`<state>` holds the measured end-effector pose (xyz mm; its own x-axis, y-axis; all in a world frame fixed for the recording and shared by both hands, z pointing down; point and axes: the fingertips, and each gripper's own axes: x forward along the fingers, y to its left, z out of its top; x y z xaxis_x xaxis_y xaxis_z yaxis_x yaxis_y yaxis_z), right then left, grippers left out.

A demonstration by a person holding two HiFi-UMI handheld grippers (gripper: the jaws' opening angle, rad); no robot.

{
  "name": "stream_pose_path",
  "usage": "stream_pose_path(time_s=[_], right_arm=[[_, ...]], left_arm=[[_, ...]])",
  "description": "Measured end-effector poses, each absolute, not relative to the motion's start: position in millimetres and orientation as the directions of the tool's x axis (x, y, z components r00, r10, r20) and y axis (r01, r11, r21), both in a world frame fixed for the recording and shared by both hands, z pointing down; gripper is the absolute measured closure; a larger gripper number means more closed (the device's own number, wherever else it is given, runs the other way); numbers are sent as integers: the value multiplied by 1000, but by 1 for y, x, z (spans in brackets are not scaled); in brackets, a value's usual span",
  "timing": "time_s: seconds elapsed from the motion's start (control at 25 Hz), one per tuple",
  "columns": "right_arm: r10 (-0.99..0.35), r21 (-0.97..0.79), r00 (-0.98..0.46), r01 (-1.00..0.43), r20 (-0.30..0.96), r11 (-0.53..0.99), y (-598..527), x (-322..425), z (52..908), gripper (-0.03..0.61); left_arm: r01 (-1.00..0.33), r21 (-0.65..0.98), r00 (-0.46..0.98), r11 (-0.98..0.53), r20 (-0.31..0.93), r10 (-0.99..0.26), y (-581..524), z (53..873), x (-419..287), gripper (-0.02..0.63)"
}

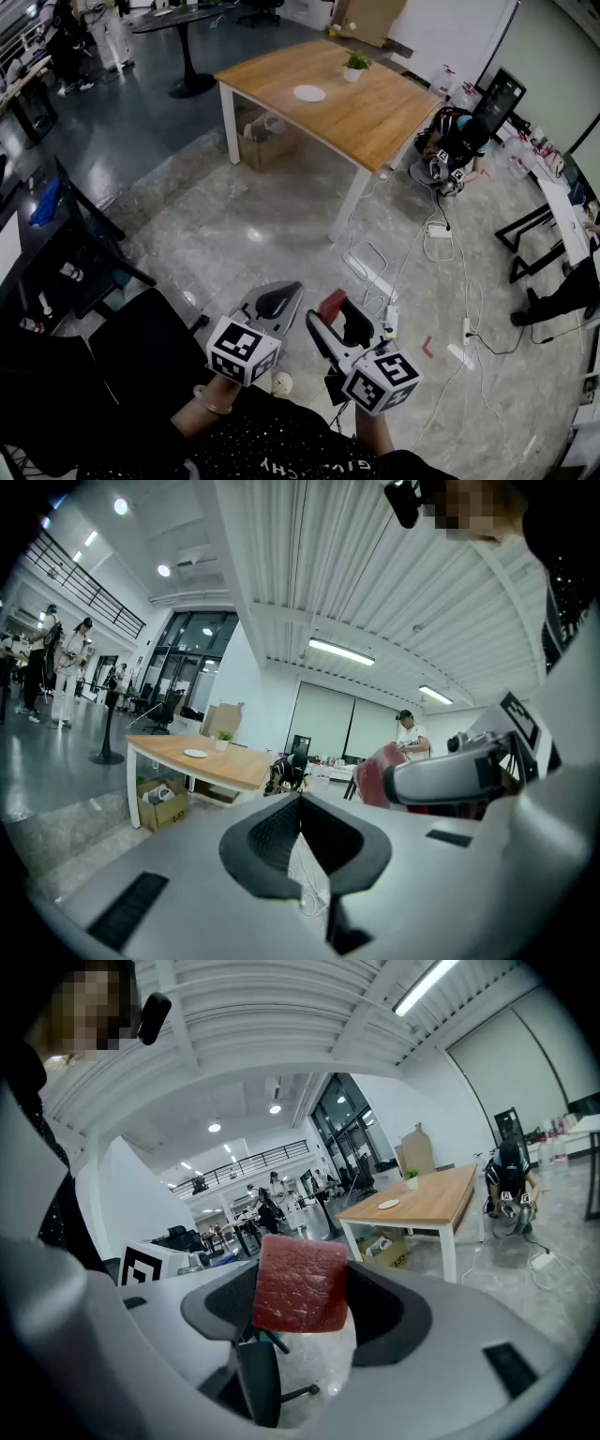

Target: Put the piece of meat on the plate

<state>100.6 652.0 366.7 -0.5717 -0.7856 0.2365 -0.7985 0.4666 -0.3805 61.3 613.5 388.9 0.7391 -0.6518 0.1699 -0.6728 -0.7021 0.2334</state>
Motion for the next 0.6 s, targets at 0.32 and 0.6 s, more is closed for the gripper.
stream_pose_path(time_s=[0.32,0.6], right_arm=[[-783,-400,-570,-797,247,454,555,98,377,284],[-821,-387,-504,-837,269,387,416,83,382,284]], left_arm=[[-676,224,737,-702,165,-656,512,395,60,604],[-641,218,767,-736,149,-624,369,392,35,604]])
